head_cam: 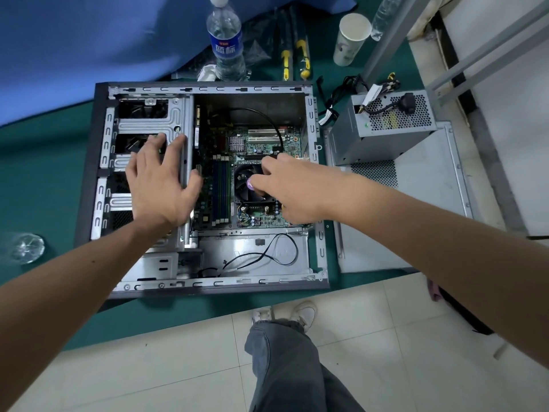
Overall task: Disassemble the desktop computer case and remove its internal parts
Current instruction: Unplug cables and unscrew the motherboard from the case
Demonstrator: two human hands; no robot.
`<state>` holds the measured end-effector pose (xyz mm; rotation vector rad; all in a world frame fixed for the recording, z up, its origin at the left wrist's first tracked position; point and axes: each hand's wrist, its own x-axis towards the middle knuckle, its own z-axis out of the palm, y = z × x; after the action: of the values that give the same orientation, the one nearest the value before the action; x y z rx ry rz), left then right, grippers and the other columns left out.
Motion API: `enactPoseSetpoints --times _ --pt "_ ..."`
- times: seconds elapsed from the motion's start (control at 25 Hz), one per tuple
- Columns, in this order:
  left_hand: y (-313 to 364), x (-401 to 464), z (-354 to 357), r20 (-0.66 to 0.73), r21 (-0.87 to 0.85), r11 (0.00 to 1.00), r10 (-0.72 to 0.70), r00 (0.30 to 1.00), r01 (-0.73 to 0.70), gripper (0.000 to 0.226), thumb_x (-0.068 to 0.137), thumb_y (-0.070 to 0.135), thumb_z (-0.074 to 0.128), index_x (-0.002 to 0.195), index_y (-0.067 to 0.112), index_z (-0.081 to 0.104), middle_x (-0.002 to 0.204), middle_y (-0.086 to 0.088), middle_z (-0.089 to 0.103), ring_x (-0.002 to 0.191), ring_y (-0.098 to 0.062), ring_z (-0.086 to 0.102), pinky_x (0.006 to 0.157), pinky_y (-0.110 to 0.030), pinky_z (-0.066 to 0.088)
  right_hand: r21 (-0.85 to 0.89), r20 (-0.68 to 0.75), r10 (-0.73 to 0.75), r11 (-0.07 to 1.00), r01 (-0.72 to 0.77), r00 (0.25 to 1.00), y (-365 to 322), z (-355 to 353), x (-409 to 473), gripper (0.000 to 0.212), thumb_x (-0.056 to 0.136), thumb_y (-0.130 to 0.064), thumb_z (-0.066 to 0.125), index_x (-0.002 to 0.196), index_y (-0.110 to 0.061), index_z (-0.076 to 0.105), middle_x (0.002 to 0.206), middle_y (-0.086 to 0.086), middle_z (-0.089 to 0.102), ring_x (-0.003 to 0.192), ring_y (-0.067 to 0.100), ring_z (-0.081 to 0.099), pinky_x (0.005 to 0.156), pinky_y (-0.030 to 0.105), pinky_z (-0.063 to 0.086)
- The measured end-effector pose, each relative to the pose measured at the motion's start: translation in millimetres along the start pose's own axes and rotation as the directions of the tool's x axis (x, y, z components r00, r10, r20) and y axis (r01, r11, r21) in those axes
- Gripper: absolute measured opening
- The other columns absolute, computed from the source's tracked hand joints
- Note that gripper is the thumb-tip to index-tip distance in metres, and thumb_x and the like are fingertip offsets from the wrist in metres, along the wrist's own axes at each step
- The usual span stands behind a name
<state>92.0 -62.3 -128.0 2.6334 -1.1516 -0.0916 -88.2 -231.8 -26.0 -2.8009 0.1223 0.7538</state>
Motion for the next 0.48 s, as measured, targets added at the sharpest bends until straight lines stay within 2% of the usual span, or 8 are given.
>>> enactPoseSetpoints --times 0.08,0.12,0.2,0.28,0.36,0.4,0.44,0.48 --pt "0 0 -1 0.000 -0.002 1.000 0.000 1.000 0.000 0.066 0.086 0.051 0.037 0.147 0.026 0.035 0.148 -0.014 0.034 0.141 -0.028 0.025 0.116 -0.049 0.015 -0.195 -0.026 0.114 0.974 -0.116 0.993 -4 5 1 0.040 0.101 -0.037 0.047 0.133 -0.013 0.043 0.123 0.013 0.045 0.105 0.032 0.051 0.080 0.042 0.052" --pt "0 0 -1 0.000 -0.002 1.000 -0.001 1.000 0.001 0.066 0.086 0.051 0.037 0.147 0.026 0.035 0.148 -0.014 0.034 0.140 -0.027 0.025 0.116 -0.049 0.016 -0.231 -0.037 0.149 0.961 -0.154 0.988 -5 6 2 0.036 0.104 -0.036 0.041 0.132 -0.012 0.043 0.120 0.015 0.047 0.098 0.033 0.054 0.077 0.043 0.053" --pt "0 0 -1 0.004 0.000 1.000 0.001 1.000 -0.001 0.066 0.086 0.051 0.036 0.147 0.026 0.034 0.148 -0.014 0.034 0.140 -0.027 0.025 0.116 -0.050 0.017 -0.152 -0.072 0.109 0.981 -0.119 0.991 -3 6 4 0.026 0.104 -0.021 0.040 0.128 -0.012 0.044 0.109 0.011 0.046 0.084 0.028 0.049 0.070 0.040 0.048" --pt "1 -1 -1 0.007 0.002 1.000 0.002 1.000 -0.002 0.066 0.086 0.051 0.035 0.147 0.026 0.034 0.148 -0.014 0.034 0.140 -0.027 0.026 0.116 -0.051 0.017 -0.034 -0.053 0.017 0.999 -0.019 0.998 2 3 6 0.031 0.096 -0.006 0.047 0.125 -0.017 0.046 0.104 0.006 0.039 0.088 0.022 0.037 0.068 0.033 0.037" --pt "1 -1 -2 0.004 0.001 1.000 0.001 1.000 -0.001 0.066 0.085 0.051 0.035 0.147 0.026 0.035 0.148 -0.014 0.034 0.140 -0.027 0.026 0.116 -0.050 0.017 0.083 0.002 -0.035 0.996 0.035 0.999 4 -3 5 0.042 0.085 0.003 0.052 0.118 -0.022 0.048 0.101 0.001 0.035 0.093 0.020 0.034 0.060 0.026 0.030" --pt "1 -1 -2 0.002 -0.002 1.000 0.001 1.000 -0.001 0.066 0.085 0.051 0.035 0.147 0.026 0.035 0.148 -0.014 0.034 0.140 -0.027 0.026 0.116 -0.050 0.017 0.099 0.011 -0.038 0.994 0.037 0.999 4 -4 3 0.042 0.083 0.003 0.055 0.117 -0.022 0.049 0.102 0.001 0.036 0.096 0.021 0.036 0.059 0.025 0.030" --pt "1 -1 -2 0.001 -0.003 1.000 0.001 1.000 -0.001 0.066 0.085 0.051 0.036 0.147 0.026 0.035 0.147 -0.014 0.035 0.140 -0.027 0.026 0.116 -0.050 0.017 0.056 0.009 -0.016 0.998 0.016 1.000 3 -2 3 0.039 0.086 -0.003 0.058 0.120 -0.021 0.049 0.106 0.003 0.039 0.100 0.024 0.039 0.062 0.026 0.038" --pt "1 -1 -2 0.002 -0.004 1.000 0.002 1.000 -0.002 0.066 0.085 0.051 0.036 0.147 0.026 0.035 0.147 -0.014 0.035 0.140 -0.027 0.026 0.115 -0.050 0.017 -0.047 -0.006 0.023 0.999 -0.023 1.000 2 2 3 0.035 0.092 -0.013 0.059 0.125 -0.020 0.049 0.112 0.006 0.042 0.103 0.026 0.043 0.069 0.031 0.046"
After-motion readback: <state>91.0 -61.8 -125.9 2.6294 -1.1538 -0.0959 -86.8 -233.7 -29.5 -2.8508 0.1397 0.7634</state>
